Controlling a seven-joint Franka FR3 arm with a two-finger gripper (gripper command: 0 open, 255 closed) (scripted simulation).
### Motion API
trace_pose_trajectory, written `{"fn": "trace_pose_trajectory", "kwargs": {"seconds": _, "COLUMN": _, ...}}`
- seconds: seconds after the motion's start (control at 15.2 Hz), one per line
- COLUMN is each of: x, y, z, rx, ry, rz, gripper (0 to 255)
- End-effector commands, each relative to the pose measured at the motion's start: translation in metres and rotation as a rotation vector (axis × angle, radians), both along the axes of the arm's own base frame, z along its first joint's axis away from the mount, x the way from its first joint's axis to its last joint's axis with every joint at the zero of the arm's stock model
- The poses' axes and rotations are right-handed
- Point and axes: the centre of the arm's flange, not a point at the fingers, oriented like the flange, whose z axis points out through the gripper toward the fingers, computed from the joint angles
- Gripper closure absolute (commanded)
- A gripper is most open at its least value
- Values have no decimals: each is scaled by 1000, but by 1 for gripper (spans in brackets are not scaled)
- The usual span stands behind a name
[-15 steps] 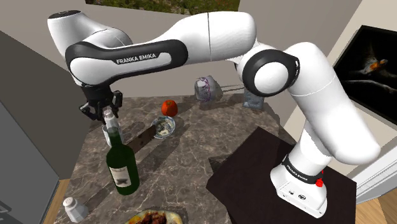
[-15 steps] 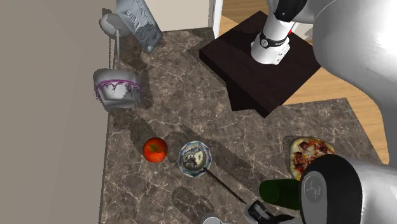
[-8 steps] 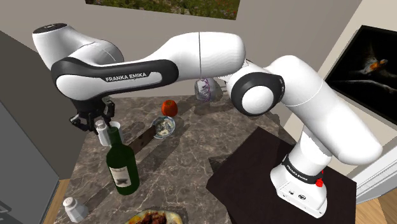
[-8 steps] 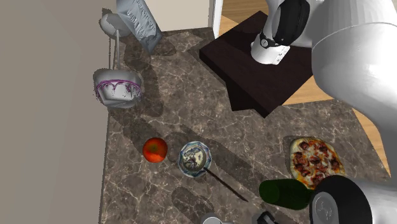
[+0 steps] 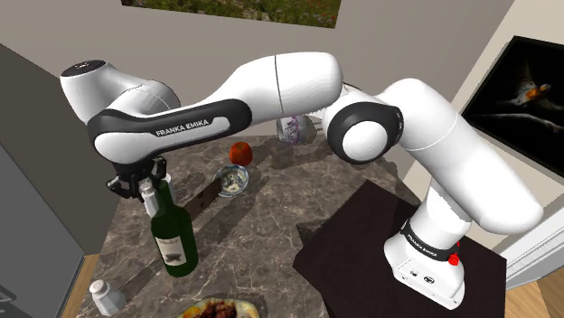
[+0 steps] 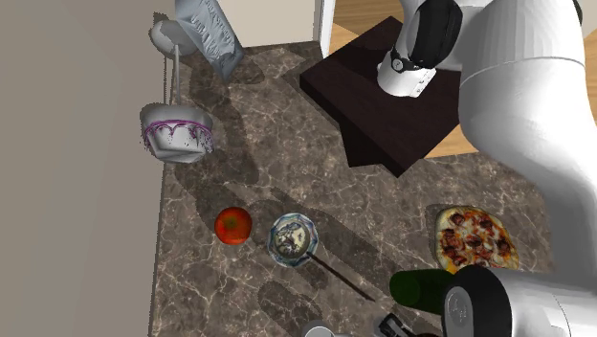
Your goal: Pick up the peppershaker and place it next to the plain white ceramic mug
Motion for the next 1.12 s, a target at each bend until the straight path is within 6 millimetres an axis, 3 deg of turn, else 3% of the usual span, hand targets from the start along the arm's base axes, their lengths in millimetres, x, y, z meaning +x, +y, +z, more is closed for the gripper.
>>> {"fn": "trace_pose_trajectory", "kwargs": {"seconds": 0.0, "x": 1, "y": 1, "z": -10, "rx": 0, "ry": -1, "rz": 0, "gripper": 255}}
{"fn": "trace_pose_trajectory", "kwargs": {"seconds": 1.06, "x": 1, "y": 1, "z": -95, "rx": 0, "ry": -1, "rz": 0, "gripper": 255}}
